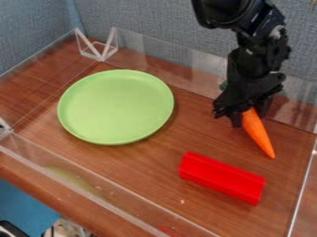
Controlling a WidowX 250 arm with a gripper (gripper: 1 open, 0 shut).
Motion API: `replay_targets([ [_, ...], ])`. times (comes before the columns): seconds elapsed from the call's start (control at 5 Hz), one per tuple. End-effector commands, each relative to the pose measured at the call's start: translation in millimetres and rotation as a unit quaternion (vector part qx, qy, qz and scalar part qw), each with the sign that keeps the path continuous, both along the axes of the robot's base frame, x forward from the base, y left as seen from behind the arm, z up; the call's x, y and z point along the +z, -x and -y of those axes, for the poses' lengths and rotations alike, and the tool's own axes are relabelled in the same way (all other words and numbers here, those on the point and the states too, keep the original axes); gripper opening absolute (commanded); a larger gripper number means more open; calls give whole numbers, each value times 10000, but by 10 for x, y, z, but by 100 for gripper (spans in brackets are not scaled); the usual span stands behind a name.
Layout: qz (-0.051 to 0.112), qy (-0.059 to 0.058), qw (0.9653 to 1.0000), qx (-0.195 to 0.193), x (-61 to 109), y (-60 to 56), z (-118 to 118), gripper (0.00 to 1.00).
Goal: Put the carrot on the right side
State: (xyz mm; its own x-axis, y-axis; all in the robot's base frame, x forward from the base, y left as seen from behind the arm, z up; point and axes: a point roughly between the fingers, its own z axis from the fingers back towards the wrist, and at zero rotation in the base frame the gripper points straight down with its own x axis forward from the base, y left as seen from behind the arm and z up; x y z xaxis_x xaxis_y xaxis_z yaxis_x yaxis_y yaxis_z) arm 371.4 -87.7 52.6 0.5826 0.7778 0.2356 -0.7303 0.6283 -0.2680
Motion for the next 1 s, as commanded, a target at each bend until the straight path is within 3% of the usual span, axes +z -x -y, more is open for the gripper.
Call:
replay_targets([
  [0.0, 149, -4, 9997, -192, 54, -124, 52, 100],
  [0.4, 119, -47, 9981, -596, -65, -275, 148, 100],
  [0.8, -31, -253, 9972, -702, -131, -271, 14, 100],
])
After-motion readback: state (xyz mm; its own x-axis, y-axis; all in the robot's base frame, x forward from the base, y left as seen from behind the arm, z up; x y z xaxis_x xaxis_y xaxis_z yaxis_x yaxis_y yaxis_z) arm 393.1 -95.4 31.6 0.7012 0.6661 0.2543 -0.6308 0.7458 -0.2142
